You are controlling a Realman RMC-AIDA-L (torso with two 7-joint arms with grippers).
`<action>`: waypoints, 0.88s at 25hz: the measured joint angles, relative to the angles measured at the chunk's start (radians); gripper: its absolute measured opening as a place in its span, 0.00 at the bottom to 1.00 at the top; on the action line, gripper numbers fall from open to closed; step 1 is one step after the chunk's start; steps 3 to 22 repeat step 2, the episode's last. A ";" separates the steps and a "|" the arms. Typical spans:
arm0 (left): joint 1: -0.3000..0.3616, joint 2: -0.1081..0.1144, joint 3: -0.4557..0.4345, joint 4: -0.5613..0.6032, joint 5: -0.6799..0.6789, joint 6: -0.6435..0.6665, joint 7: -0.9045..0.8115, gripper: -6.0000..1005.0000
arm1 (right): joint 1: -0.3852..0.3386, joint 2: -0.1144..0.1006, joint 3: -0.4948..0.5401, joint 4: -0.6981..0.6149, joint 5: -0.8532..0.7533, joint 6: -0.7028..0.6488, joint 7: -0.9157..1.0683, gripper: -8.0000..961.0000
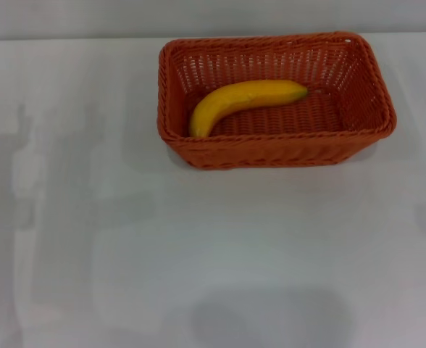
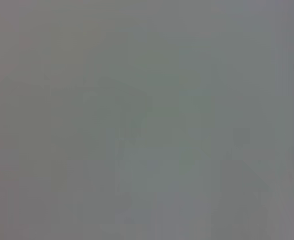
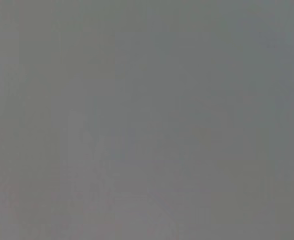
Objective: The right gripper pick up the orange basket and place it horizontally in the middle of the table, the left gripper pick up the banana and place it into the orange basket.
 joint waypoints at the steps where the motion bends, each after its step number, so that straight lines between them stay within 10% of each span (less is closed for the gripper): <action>1: 0.000 0.000 0.000 -0.001 0.001 -0.002 -0.019 0.85 | 0.000 0.000 0.010 0.000 0.000 0.001 -0.010 0.83; 22: 0.000 0.001 0.000 -0.003 0.001 -0.003 -0.037 0.85 | 0.000 0.000 0.016 0.003 0.000 0.003 -0.018 0.83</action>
